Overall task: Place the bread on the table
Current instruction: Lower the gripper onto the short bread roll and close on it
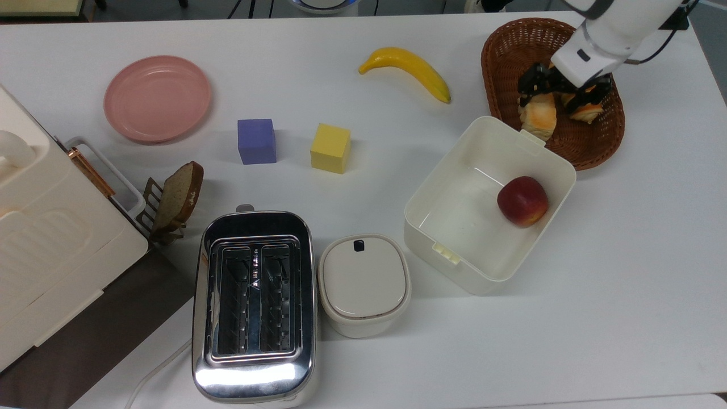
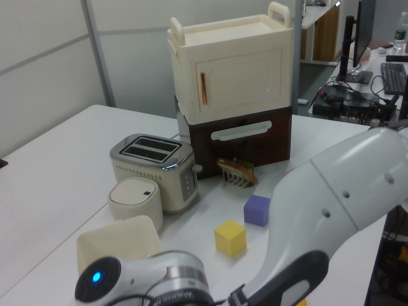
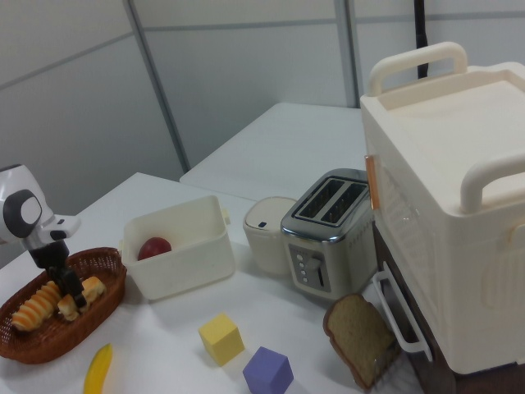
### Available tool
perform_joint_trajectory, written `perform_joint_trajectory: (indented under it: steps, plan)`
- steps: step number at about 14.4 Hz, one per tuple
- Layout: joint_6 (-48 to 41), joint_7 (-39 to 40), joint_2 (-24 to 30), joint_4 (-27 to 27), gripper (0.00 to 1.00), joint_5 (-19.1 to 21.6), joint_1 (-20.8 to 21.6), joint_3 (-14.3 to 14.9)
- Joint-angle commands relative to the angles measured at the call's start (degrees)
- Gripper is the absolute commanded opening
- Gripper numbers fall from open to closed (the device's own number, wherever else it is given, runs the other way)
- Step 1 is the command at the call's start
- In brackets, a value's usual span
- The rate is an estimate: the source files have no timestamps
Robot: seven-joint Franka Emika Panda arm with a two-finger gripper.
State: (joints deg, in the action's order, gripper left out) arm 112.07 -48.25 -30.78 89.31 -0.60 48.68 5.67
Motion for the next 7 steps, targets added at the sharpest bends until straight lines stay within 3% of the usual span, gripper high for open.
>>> perform_joint_trajectory:
  steps: [1,4,7]
  plan:
    - [0.52,-0.10,-0.43,-1.33,0.00,-2.03,0.81,1.01]
    - [-1.23,4.29,4.21,-0.20,0.00,-1.42,0.28,1.45]
    - [-9.12,8.33,11.68,0.25,0.00,-1.07,-3.49,1.54]
